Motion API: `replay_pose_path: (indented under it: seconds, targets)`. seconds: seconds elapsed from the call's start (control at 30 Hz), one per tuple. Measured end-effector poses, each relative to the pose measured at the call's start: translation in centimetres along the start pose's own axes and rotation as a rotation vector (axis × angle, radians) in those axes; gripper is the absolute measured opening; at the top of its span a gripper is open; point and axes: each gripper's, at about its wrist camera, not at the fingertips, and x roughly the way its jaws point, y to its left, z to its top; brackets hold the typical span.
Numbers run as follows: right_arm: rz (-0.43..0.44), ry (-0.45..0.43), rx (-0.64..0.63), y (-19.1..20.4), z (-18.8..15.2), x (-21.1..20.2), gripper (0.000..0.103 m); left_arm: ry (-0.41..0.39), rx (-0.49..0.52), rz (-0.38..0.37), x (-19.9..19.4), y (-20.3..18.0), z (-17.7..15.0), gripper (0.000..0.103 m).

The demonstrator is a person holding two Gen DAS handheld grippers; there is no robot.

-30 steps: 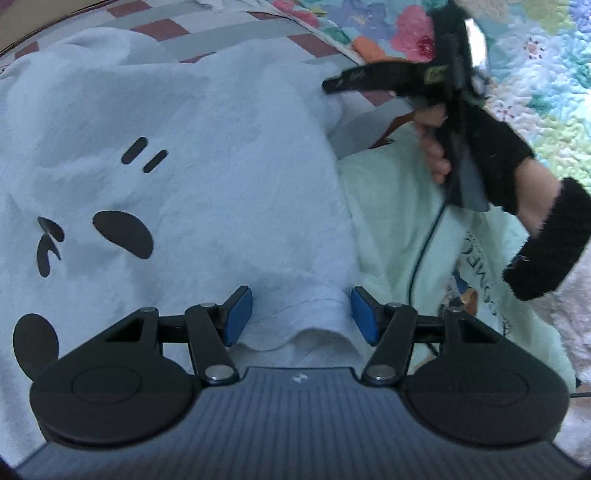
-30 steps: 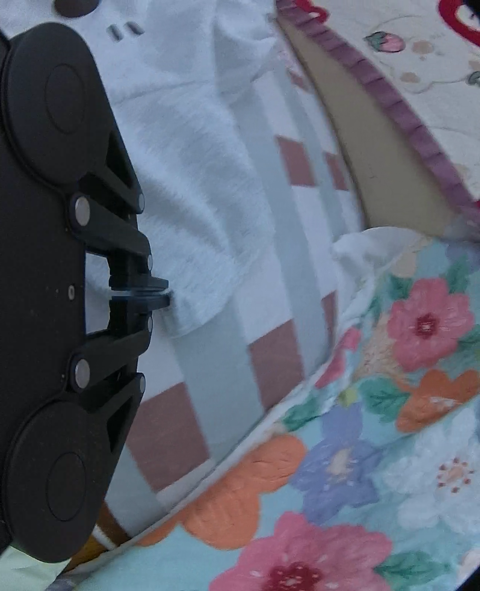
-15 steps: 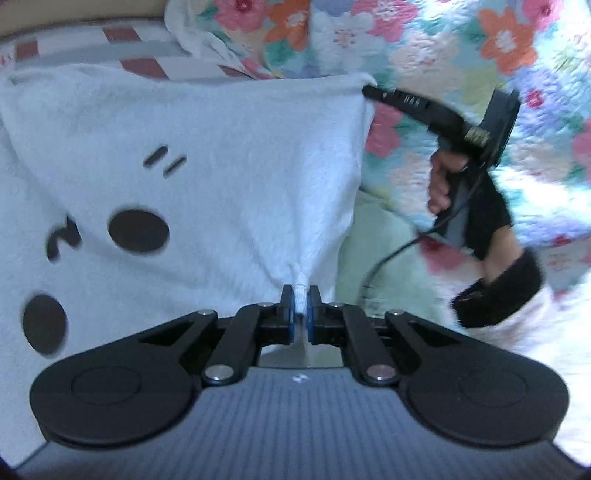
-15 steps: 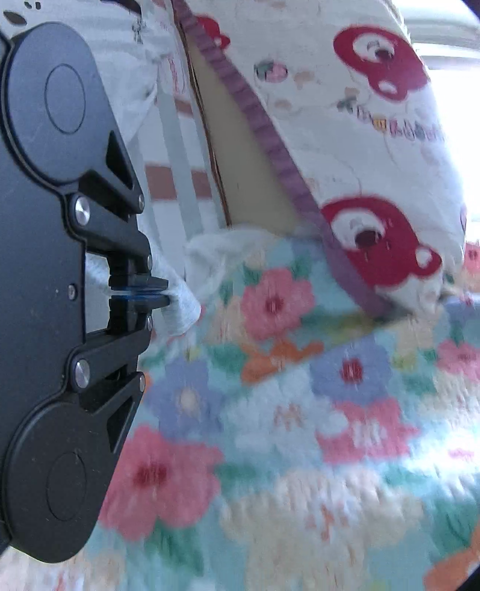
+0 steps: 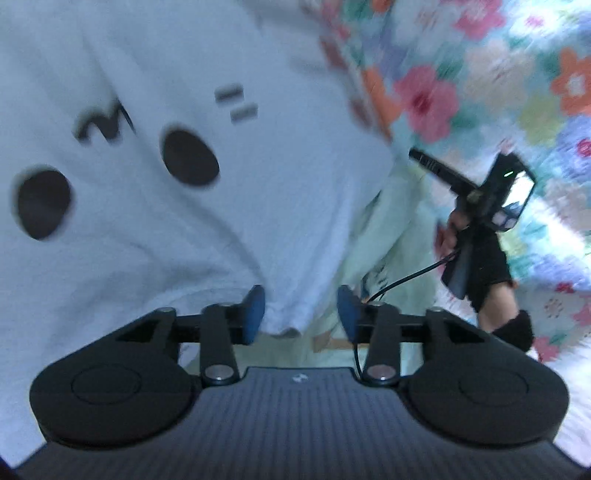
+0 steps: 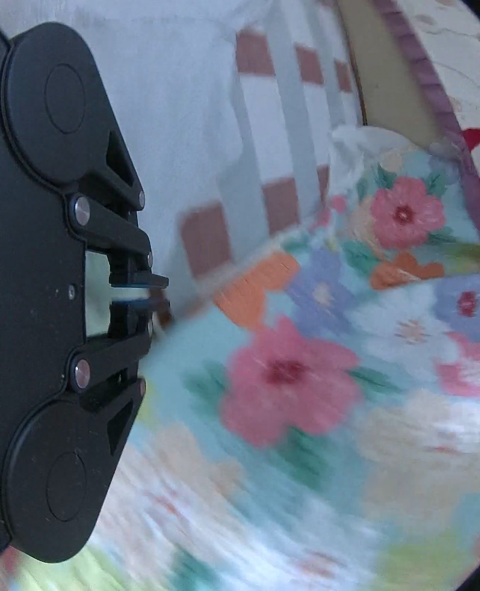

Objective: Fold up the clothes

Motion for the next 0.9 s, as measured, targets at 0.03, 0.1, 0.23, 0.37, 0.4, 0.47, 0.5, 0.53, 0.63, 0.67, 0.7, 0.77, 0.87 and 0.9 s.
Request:
replay_pose_path:
  seconds: [0.03, 0.1, 0.23, 0.37, 0.4, 0.47, 0.5, 0.53, 0.63, 0.67, 0.7, 0.77, 0.87, 0.9]
  targets:
    - [0.050, -0.013, 0.011, 0.2, 0.9, -0.3, 0.012, -0.031, 0.007, 0.007, -1.3, 0.2, -0.2, 0.043]
    - [0.150, -0.039, 0.032, 0.6, 2.6, -1.0, 0.017, -0.103, 0.010, 0.047, -4.0, 1.0, -0.2, 0.046]
    - [0.384, -0.098, 0.007, 3.3, 6.2, -2.7, 0.030, -0.238, -0.056, 0.186, -9.1, 4.1, 0.6, 0.051]
    - [0.677, -0.164, -0.074, 9.9, 10.2, -4.9, 0.056, -0.268, -0.174, 0.154, -12.4, 7.4, 2.0, 0.052]
    - [0.744, -0.170, -0.108, 12.0, 10.9, -5.2, 0.057, -0.279, -0.189, 0.148, -13.1, 8.2, 2.3, 0.052]
    - [0.828, -0.181, -0.181, 16.2, 11.8, -5.8, 0.057, -0.320, -0.153, 0.230, -13.2, 9.0, 3.4, 0.052]
    - [0.834, -0.184, -0.212, 18.1, 11.9, -6.1, 0.056, -0.341, -0.133, 0.278, -13.3, 9.5, 3.8, 0.052]
    - [0.822, -0.172, -0.210, 19.8, 12.1, -6.7, 0.056, -0.362, -0.113, 0.324, -13.4, 10.0, 4.3, 0.052]
    - [0.932, -0.104, -0.179, 22.3, 12.2, -8.5, 0.056, -0.402, -0.052, 0.411, -13.9, 11.4, 6.3, 0.052]
    - [0.974, -0.088, -0.184, 22.7, 12.2, -9.0, 0.056, -0.414, -0.028, 0.432, -14.2, 11.9, 6.7, 0.053]
    - [0.985, -0.081, -0.201, 23.1, 12.2, -9.3, 0.056, -0.444, -0.007, 0.463, -14.1, 12.1, 7.5, 0.053]
    - [0.986, -0.067, -0.245, 23.7, 12.0, -9.3, 0.057, -0.554, 0.018, 0.551, -14.4, 12.6, 8.7, 0.061]
    - [0.885, -0.074, -0.403, 25.3, 10.8, -7.7, 0.061, -0.677, 0.089, 0.659, -14.7, 12.7, 10.6, 0.066]
    - [0.821, -0.096, -0.483, 26.0, 10.0, -7.3, 0.061, -0.671, 0.111, 0.650, -14.5, 12.9, 11.4, 0.066]
